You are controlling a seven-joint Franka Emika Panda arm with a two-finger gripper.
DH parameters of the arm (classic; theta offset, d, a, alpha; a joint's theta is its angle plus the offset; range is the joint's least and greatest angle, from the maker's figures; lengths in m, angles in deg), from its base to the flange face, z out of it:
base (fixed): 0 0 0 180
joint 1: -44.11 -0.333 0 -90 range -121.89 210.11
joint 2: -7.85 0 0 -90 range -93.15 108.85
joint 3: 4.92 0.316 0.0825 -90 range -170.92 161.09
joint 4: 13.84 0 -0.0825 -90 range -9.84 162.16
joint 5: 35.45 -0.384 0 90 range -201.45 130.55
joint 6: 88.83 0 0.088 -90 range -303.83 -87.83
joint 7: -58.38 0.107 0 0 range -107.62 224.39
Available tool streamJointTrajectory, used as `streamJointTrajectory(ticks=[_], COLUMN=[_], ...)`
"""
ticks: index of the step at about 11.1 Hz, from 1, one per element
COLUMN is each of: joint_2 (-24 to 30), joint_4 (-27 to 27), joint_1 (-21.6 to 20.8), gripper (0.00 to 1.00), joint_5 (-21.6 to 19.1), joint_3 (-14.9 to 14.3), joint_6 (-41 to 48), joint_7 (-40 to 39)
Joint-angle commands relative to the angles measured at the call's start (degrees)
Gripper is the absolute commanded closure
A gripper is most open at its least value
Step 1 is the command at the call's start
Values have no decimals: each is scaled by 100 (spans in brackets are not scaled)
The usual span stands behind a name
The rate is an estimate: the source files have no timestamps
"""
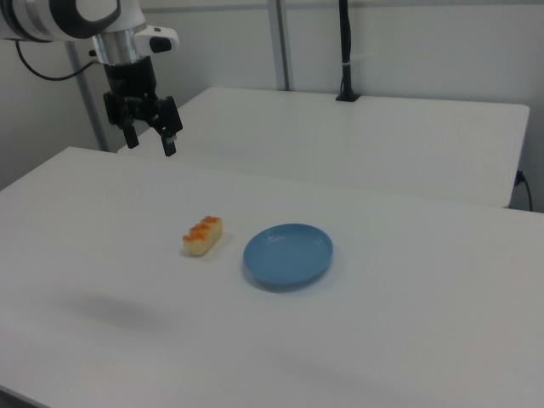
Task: Put the bread on a plate
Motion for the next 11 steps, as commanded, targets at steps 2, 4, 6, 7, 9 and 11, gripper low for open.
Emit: streamJointTrajectory(ticks=[2, 4, 6, 7, 9, 11], joint_2=[45, 27, -60, -96, -245, -578], joint_4=[93, 93, 85, 102, 85, 76], joint_1=[-31, -39, -57, -74, -83, -179], gripper=[0, 0, 0, 0, 0, 0], joint_5=[8, 8, -1, -1, -10, -10], joint_3=[-39, -31, -31, -22, 4, 22], joint_6=[-3, -29, -125, -274, -354, -765], joint_7=[-21, -21, -30, -21, -30, -30])
